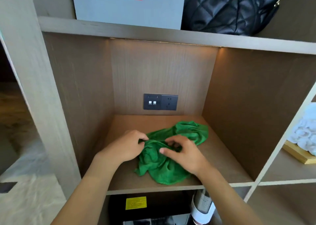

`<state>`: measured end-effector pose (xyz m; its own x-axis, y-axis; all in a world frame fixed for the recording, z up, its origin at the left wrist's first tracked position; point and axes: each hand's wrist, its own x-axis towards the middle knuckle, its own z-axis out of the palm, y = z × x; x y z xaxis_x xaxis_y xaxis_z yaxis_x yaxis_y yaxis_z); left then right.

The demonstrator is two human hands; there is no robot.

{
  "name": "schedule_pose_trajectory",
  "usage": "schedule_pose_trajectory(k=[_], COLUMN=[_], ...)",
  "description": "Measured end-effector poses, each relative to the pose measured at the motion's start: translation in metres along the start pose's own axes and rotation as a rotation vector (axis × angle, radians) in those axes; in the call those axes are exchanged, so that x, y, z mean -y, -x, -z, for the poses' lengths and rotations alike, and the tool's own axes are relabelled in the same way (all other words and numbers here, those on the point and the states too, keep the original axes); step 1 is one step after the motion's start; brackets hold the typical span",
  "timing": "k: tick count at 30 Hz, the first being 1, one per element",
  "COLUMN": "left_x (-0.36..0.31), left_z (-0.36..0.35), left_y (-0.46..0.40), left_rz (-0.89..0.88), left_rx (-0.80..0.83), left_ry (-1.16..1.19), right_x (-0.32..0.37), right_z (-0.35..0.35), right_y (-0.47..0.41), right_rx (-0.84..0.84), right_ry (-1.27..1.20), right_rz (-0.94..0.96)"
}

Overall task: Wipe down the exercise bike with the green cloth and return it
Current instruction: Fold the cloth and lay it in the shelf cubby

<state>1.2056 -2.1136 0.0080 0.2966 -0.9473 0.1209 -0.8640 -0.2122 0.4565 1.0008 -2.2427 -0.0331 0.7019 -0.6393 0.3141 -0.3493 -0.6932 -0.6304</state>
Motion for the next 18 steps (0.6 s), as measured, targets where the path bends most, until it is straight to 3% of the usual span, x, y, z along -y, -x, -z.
schedule_pose_trajectory(k=[3,5,8,14,16,18], left_x=[0.006,0.007,-0.003,-0.011,-0.004,0.004], left_z=[-0.001,-0.006,-0.024,-0.026,-0.011,0.003], left_y=[0.010,0.014,0.014,0.014,0.025,0.037], left_rz=[0.016,-0.015,-0.095,-0.269,-0.287,-0.252], left_rx=[0.087,0.082,-0.049,-0.354,-0.302,-0.100], left_ry=[0.100,0.147,0.148,0.200,0.276,0.295], right_x=[0.011,0.013,0.013,0.032,0.046,0.060], right_z=[-0.016,-0.012,0.007,0.059,0.077,0.089], right_y=[0.026,0.025,0.017,0.018,0.033,0.049], right_rx=[0.077,0.038,-0.046,-0.391,-0.226,0.164], right_ry=[0.162,0.111,0.169,0.178,0.016,-0.122], right_rz=[0.022,-0.007,0.040,0.193,0.257,0.227])
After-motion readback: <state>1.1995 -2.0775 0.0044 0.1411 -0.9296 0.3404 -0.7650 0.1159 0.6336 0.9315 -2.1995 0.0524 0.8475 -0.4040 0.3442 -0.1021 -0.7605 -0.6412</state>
